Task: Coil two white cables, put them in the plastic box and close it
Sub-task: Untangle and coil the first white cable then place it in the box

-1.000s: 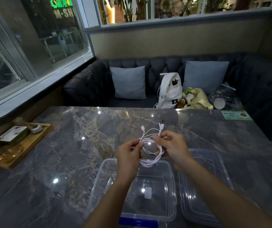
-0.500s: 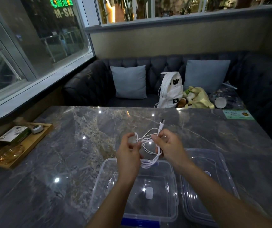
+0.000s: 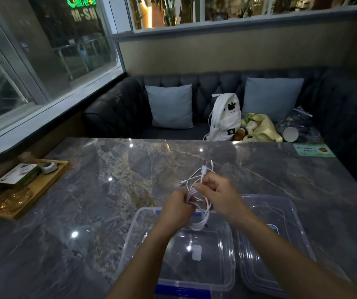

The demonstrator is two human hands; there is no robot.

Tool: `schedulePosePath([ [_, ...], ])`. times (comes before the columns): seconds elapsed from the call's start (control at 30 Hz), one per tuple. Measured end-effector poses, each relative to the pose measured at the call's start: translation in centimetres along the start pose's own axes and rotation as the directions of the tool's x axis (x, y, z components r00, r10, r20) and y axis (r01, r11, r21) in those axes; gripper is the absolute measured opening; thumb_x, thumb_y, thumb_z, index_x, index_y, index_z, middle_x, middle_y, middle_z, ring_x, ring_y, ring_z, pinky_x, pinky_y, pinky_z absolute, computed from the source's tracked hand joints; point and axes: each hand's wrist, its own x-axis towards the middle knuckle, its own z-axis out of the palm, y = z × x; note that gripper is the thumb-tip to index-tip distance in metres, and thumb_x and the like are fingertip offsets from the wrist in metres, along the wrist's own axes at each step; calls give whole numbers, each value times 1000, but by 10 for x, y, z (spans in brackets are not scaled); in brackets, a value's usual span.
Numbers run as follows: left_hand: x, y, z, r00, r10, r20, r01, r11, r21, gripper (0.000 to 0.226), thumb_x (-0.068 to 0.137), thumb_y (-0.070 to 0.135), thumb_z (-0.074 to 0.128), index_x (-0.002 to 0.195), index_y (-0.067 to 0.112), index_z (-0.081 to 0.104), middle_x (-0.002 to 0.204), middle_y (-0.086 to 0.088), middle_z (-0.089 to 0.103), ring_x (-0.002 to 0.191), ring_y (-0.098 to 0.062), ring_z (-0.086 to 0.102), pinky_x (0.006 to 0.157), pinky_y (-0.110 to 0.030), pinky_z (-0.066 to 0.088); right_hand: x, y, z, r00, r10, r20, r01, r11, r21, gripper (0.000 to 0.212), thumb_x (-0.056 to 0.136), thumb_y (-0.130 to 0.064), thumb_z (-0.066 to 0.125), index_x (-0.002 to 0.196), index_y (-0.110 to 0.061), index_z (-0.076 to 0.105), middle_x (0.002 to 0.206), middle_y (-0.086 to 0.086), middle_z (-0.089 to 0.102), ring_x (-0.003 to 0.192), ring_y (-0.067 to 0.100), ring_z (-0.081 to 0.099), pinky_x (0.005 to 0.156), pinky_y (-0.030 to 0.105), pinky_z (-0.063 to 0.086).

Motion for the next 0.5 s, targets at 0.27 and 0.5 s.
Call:
schedulePosePath([
  [0.27, -1, -7, -5, 984, -44, 175, 155, 699, -698, 40, 74, -29, 40, 90, 5, 54, 69, -8, 60, 63, -15, 59, 57, -21, 52, 4, 8, -8, 982, 184, -35, -177, 974, 144, 22, 87, -12, 59, 65, -13, 54, 45, 2, 50, 36, 8, 44, 40, 21, 36],
  [0.5, -6, -12, -11, 952, 70, 297, 246, 404, -881, 35, 64, -12, 60, 91, 9, 66, 64, -6, 67, 64, -16, 68, 61, -23, 57, 3, 8, -7, 983, 186, 3, -184, 973, 142, 24, 88, -13, 58, 64, -10, 54, 45, 2, 50, 37, 11, 43, 36, 19, 37],
])
